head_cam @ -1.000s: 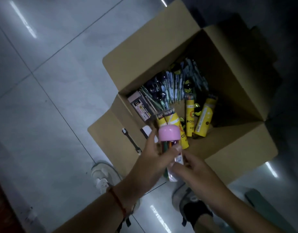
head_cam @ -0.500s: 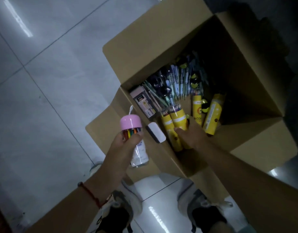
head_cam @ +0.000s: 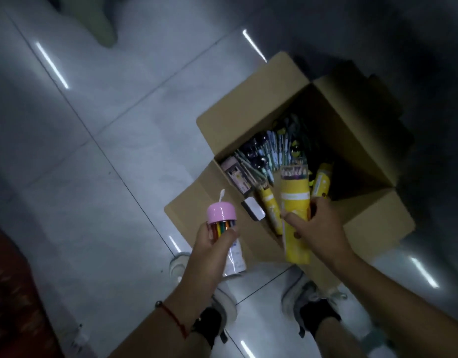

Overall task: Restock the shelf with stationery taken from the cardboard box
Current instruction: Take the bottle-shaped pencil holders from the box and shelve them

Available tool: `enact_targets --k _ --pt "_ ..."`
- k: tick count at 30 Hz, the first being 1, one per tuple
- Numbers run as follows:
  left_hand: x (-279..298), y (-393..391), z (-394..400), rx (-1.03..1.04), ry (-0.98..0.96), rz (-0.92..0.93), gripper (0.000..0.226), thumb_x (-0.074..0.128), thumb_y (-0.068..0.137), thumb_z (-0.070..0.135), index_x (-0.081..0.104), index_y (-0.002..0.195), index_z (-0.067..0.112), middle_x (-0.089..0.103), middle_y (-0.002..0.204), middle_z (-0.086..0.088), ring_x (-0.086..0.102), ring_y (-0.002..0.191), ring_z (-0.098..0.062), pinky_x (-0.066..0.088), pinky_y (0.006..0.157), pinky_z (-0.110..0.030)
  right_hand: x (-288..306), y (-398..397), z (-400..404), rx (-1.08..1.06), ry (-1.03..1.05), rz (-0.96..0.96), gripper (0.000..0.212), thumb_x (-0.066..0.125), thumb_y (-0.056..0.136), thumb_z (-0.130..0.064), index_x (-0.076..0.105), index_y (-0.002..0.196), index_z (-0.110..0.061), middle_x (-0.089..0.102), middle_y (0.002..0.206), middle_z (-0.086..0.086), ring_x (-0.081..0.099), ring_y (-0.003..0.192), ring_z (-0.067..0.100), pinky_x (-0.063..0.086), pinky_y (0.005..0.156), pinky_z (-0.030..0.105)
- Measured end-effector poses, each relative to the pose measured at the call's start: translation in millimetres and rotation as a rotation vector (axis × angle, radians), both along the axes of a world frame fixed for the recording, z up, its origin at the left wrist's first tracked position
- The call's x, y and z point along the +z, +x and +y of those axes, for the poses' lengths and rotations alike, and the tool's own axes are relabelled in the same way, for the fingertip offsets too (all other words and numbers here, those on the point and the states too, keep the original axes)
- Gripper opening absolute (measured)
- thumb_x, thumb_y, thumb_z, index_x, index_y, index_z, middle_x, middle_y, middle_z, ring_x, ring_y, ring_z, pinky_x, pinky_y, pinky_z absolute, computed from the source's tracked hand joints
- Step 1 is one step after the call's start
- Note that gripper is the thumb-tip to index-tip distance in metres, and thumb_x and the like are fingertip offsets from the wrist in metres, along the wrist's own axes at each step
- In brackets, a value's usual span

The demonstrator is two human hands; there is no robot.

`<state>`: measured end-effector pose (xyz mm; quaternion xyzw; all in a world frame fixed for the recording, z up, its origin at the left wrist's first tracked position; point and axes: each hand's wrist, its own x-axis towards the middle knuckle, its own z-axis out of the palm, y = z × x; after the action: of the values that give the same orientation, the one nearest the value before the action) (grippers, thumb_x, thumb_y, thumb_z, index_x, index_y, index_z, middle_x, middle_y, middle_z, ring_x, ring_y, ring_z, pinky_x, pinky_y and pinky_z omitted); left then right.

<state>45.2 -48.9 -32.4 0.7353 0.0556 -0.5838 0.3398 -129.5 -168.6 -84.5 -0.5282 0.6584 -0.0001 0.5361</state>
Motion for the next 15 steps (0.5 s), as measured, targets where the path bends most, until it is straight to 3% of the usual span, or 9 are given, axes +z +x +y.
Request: enact_targets --k 2,4,7,12,15 --pt "61.1 1.4 -8.4 -0.034 -0.080 -0.010 0.024 0.066 0.091 0.026 0.058 0.113 0.032 0.066 0.093 -0.008 0.068 0.082 -0.024 0.057 0.075 -0.044 87.8 7.7 -1.7 -0.015 0.017 -0.049 0.040 0.079 0.079 -0.034 0.053 0.108 -0.023 0.064 0.093 -0.001 0.065 0.077 0.013 0.057 0.061 0.034" --pt "144.5 7.3 -17.4 -0.081 -0.184 -0.006 0.031 0.068 0.083 0.036 0.059 0.112 0.042 0.068 0.095 -0.006 0.069 0.085 -0.021 0.056 0.079 -0.040 186.3 17.8 -3.7 -0.021 0.005 -0.097 0.043 0.079 0.079 -0.033 0.051 0.111 -0.023 0.063 0.096 -0.002 0.064 0.079 0.010 0.050 0.056 0.023" --pt "288.3 21.7 -15.9 -0.140 -0.334 0.000 0.038 0.065 0.073 0.039 0.058 0.111 0.039 0.068 0.090 -0.001 0.066 0.077 -0.008 0.051 0.067 -0.018 344.1 32.1 5.0 -0.042 0.013 -0.163 0.046 0.078 0.078 -0.035 0.051 0.114 -0.025 0.064 0.098 -0.003 0.063 0.081 0.010 0.046 0.061 0.025" --pt "496.0 54.8 29.9 -0.235 -0.589 -0.069 0.053 0.069 0.076 0.034 0.055 0.126 0.033 0.070 0.095 0.010 0.063 0.085 -0.005 0.048 0.073 -0.018 558.8 57.0 45.4 -0.050 0.033 -0.457 0.052 0.075 0.062 -0.043 0.062 0.109 -0.024 0.074 0.091 -0.004 0.071 0.079 0.008 0.051 0.063 0.022" --pt "575.9 73.0 67.0 -0.234 -0.658 -0.147 0.057 0.071 0.070 0.046 0.056 0.123 0.031 0.064 0.077 0.011 0.057 0.063 -0.005 0.046 0.060 -0.017 635.8 69.3 75.0 -0.018 0.060 -0.598 0.044 0.081 0.066 -0.038 0.068 0.104 -0.022 0.075 0.093 0.006 0.072 0.081 0.019 0.056 0.070 0.034"
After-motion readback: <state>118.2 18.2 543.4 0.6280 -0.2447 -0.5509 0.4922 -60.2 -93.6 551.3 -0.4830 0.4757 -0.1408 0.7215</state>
